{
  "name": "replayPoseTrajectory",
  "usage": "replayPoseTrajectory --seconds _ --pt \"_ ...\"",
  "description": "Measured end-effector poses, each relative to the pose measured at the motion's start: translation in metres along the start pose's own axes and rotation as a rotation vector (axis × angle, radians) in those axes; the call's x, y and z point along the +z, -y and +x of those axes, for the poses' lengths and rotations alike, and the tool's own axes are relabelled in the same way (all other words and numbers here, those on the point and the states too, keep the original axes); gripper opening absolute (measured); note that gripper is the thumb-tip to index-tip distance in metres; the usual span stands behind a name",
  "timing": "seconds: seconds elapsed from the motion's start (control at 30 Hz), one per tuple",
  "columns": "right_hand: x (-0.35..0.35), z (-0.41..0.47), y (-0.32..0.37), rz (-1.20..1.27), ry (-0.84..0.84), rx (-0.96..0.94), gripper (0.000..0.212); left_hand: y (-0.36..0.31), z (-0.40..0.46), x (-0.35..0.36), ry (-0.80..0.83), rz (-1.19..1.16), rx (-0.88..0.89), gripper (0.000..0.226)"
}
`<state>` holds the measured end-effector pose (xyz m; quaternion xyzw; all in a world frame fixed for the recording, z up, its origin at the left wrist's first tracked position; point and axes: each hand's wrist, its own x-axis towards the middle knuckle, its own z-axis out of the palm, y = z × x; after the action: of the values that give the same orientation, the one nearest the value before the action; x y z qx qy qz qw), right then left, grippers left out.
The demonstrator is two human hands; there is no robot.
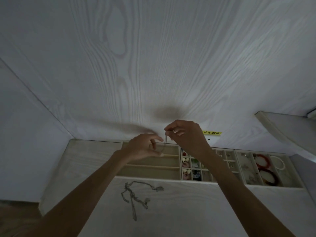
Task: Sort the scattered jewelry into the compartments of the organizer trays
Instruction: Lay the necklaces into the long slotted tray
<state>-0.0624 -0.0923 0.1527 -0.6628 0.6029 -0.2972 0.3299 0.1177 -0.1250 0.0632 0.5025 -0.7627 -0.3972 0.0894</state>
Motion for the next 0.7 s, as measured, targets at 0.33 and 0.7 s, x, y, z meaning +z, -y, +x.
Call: replayPoseTrajectory --seconds 0.33,0.7 --pt "-0.011 -0.003 0.006 0.044 -0.059 -0.002 0.011 0.004 0.000 -0.015 -0.089 0.055 0.056 0.022" --pt "-0.048 -0.012 0.014 0.154 -0.167 -0.039 0.008 -0.032 0.009 -0.019 -0.166 -0.043 0.185 0.019"
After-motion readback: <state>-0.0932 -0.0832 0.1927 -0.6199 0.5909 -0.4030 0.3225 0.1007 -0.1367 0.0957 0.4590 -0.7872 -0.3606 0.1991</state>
